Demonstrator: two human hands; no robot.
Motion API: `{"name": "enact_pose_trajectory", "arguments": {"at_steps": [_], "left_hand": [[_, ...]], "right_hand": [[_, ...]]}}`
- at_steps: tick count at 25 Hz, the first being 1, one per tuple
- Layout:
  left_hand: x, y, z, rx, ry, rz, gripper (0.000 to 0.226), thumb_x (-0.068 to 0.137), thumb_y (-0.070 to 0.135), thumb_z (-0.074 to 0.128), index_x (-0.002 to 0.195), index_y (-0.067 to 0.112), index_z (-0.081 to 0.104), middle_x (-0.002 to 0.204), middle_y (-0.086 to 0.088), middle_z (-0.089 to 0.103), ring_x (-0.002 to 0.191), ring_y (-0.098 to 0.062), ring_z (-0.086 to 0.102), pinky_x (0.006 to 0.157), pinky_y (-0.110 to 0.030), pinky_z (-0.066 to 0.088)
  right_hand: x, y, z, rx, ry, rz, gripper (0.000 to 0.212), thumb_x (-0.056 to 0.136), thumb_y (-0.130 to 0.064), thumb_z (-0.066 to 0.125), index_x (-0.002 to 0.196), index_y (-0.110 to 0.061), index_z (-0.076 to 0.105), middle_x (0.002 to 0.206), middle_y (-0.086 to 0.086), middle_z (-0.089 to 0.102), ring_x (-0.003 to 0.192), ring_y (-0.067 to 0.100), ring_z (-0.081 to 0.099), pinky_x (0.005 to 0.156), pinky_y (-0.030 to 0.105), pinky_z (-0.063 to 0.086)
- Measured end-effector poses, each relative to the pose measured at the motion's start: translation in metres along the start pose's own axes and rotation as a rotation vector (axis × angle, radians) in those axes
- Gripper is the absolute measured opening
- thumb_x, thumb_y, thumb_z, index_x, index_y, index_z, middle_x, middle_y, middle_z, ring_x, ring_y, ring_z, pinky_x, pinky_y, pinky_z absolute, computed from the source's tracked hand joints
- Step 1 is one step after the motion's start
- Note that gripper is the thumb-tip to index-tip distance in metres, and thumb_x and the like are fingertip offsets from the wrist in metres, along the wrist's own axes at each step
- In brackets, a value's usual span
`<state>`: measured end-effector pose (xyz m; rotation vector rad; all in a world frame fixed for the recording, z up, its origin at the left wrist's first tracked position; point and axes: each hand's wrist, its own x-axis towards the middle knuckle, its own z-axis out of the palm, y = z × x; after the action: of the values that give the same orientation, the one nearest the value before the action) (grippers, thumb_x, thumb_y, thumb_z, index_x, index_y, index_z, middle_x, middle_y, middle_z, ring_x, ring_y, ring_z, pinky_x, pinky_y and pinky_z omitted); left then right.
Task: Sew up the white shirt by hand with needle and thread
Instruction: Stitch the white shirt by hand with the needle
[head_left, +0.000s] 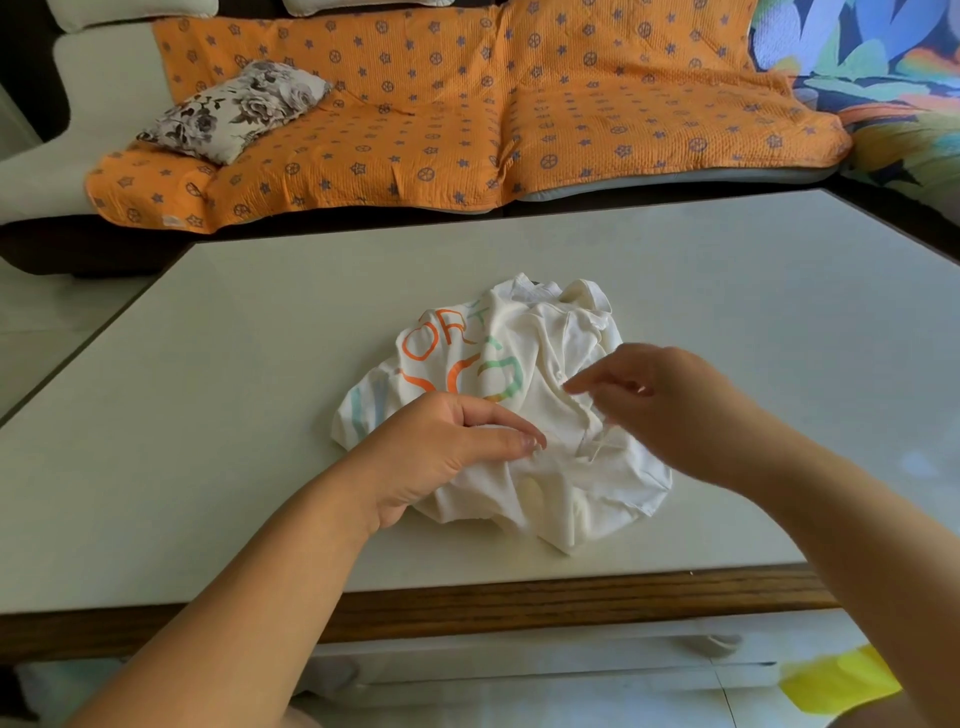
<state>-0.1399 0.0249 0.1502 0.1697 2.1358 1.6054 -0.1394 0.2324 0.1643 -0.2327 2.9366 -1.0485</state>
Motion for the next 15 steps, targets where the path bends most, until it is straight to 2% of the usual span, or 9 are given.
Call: {"name": "enact_pose_trajectory", "arguments": {"at_steps": [2, 4, 6, 9, 13, 15], "left_hand": [[0.000, -0.001, -0.001, -0.013, 0.005, -0.001, 0.010, 0.083, 0.016, 0.071, 0.085, 0.023, 0.079, 0.093, 0.006, 0.077, 0.094, 0.001, 0.066, 0.094, -0.018, 0.042], [0.000, 0.000, 0.000, -0.018, 0.006, -0.006, 0.011, 0.083, 0.015, 0.071, 0.086, 0.022, 0.079, 0.092, 0.004, 0.077, 0.092, 0.000, 0.067, 0.094, -0.018, 0.044], [-0.001, 0.000, 0.001, -0.019, 0.011, -0.005, 0.011, 0.084, 0.015, 0.071, 0.085, 0.022, 0.079, 0.090, 0.007, 0.077, 0.090, 0.002, 0.067, 0.093, -0.017, 0.043], [-0.001, 0.000, 0.000, -0.010, 0.010, -0.006, 0.010, 0.084, 0.017, 0.071, 0.086, 0.022, 0.079, 0.092, 0.009, 0.076, 0.092, 0.005, 0.066, 0.091, -0.015, 0.042], [0.000, -0.001, 0.000, -0.009, 0.014, -0.019, 0.009, 0.084, 0.020, 0.071, 0.085, 0.024, 0.079, 0.092, 0.011, 0.076, 0.089, 0.006, 0.065, 0.081, -0.008, 0.043], [0.001, -0.001, 0.000, -0.012, 0.015, -0.023, 0.009, 0.084, 0.020, 0.071, 0.085, 0.024, 0.079, 0.090, 0.010, 0.076, 0.087, 0.004, 0.066, 0.079, -0.007, 0.044]], "right_hand": [[-0.008, -0.009, 0.005, 0.103, -0.160, -0.064, 0.021, 0.092, -0.027, 0.057, 0.091, -0.038, 0.074, 0.082, -0.018, 0.062, 0.075, -0.002, 0.058, 0.068, 0.011, 0.044], [-0.011, -0.008, 0.010, 0.114, -0.166, -0.084, 0.012, 0.088, -0.034, 0.064, 0.085, -0.036, 0.075, 0.080, -0.018, 0.063, 0.075, -0.005, 0.057, 0.068, 0.007, 0.042], [-0.009, -0.004, 0.011, 0.112, -0.117, -0.079, 0.009, 0.086, -0.033, 0.068, 0.082, -0.029, 0.074, 0.079, -0.016, 0.065, 0.075, -0.006, 0.058, 0.068, 0.006, 0.042], [-0.005, 0.001, 0.009, 0.124, -0.014, -0.068, 0.008, 0.087, -0.025, 0.068, 0.081, -0.022, 0.073, 0.080, -0.011, 0.066, 0.076, 0.000, 0.059, 0.067, 0.011, 0.046], [0.003, 0.007, 0.002, 0.039, 0.257, -0.041, 0.011, 0.085, -0.014, 0.065, 0.076, -0.013, 0.071, 0.073, -0.006, 0.060, 0.060, 0.004, 0.051, 0.055, 0.009, 0.038], [0.004, 0.007, 0.000, 0.012, 0.284, -0.023, 0.012, 0.086, -0.012, 0.065, 0.076, -0.010, 0.071, 0.072, -0.006, 0.057, 0.058, 0.006, 0.048, 0.055, 0.009, 0.037]]}}
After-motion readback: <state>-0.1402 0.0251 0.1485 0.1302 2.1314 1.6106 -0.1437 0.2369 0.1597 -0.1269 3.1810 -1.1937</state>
